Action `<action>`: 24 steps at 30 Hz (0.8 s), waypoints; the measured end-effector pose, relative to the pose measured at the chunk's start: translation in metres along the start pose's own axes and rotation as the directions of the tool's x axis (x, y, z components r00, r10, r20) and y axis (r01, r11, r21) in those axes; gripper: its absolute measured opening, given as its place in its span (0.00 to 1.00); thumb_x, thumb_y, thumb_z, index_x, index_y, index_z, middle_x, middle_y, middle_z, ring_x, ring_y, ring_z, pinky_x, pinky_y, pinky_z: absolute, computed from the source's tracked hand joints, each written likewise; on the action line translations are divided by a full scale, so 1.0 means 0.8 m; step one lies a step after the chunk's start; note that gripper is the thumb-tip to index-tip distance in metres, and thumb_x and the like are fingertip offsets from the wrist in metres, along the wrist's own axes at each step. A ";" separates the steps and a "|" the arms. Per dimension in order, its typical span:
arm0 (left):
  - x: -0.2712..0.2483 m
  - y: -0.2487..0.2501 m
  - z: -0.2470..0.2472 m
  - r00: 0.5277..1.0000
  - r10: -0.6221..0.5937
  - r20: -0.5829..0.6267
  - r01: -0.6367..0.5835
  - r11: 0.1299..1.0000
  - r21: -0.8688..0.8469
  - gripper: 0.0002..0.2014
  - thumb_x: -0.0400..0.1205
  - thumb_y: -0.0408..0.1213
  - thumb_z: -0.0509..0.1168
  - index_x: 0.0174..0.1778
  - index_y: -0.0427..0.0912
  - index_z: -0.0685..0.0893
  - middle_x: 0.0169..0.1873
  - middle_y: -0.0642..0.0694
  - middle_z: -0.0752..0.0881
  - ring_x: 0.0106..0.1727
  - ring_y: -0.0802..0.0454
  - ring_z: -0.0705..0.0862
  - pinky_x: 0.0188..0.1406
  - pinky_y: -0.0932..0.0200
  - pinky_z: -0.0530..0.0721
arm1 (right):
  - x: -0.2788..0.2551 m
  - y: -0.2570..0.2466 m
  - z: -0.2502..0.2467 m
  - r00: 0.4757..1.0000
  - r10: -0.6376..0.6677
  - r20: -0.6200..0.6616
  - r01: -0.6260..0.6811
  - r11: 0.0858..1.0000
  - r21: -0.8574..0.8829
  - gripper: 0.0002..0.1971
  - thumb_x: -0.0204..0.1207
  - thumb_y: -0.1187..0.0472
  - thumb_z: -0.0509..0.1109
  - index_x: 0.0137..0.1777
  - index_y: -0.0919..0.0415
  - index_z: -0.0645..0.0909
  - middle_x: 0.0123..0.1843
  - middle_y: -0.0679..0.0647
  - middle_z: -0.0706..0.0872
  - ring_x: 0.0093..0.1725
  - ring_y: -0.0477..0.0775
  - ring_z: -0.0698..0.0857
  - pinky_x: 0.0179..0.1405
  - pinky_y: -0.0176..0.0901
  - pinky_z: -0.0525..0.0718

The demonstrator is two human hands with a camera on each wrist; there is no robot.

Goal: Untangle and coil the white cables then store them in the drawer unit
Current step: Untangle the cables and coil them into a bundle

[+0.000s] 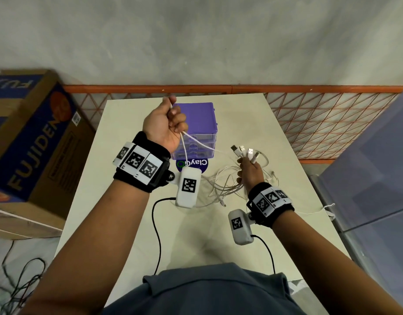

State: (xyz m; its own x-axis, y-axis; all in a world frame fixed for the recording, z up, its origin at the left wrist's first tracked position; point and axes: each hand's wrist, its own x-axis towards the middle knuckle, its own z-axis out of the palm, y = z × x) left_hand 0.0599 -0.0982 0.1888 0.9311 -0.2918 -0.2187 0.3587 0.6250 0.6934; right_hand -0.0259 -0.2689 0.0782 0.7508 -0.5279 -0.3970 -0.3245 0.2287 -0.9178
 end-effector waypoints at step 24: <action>-0.007 -0.090 -0.011 0.980 0.053 -0.190 0.037 0.896 0.443 0.12 0.86 0.37 0.54 0.36 0.45 0.72 0.31 0.48 0.72 0.26 0.58 0.67 0.15 0.69 0.65 | -0.043 -0.021 0.033 0.921 -0.303 0.244 0.342 0.929 -0.138 0.16 0.82 0.64 0.55 0.32 0.52 0.71 0.25 0.47 0.72 0.25 0.48 0.69 0.27 0.39 0.68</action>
State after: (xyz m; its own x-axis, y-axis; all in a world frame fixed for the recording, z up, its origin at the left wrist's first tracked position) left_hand 0.0295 -0.1352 0.1336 0.9443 -0.1157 -0.3079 0.3270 0.2277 0.9172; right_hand -0.0310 -0.2330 0.1069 0.9303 -0.3564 -0.0872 -0.1236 -0.0807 -0.9890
